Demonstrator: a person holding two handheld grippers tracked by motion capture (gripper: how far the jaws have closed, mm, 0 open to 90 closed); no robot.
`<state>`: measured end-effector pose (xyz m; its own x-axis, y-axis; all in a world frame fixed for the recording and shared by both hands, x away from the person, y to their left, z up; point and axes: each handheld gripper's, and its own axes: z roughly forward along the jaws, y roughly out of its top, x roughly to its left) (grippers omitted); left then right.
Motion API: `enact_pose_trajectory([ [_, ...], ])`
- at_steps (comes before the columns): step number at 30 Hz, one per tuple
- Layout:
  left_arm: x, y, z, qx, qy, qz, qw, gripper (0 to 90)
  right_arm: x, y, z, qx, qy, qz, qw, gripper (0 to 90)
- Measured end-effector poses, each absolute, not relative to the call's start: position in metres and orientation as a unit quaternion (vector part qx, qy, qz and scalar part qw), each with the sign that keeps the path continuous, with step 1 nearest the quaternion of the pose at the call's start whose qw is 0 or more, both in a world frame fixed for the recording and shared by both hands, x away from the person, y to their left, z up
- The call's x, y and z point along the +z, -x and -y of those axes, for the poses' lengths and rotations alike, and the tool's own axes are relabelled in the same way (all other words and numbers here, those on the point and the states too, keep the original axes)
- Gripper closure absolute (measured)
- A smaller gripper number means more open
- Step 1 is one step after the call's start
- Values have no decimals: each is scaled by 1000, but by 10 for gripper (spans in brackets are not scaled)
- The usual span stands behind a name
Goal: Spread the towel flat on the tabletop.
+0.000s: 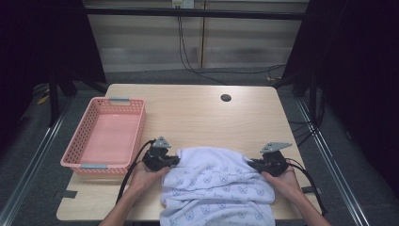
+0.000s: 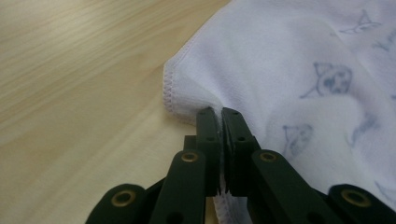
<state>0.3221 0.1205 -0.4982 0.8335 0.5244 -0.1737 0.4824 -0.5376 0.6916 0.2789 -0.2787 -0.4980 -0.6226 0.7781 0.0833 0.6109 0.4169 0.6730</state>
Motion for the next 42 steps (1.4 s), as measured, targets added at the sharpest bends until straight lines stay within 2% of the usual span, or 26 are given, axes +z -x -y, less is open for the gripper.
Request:
enact_pose_trajectory([
  [5, -497, -298, -120, 12, -884, -273, 379, 871, -496, -255, 280, 337, -412, -839, 111, 838],
  [13, -497, -278, -128, -44, -882, -274, 382, 872, -492, -220, 282, 333, -406, -847, 87, 842],
  [17, -491, -274, -135, -37, -872, -278, 401, 872, -486, -214, 286, 349, -415, -836, 88, 844],
  [22, -468, -292, -147, -5, -834, -309, 457, 872, -462, -235, 305, 414, -438, -788, 128, 848],
  [26, -438, -302, -155, 24, -812, -308, 495, 872, -432, -251, 315, 447, -433, -766, 160, 848],
  [34, -395, -340, -158, 84, -779, -321, 532, 872, -380, -293, 325, 493, -430, -726, 213, 847],
  [42, -377, -385, -156, 111, -758, -348, 540, 873, -365, -346, 323, 475, -436, -729, 230, 846],
])
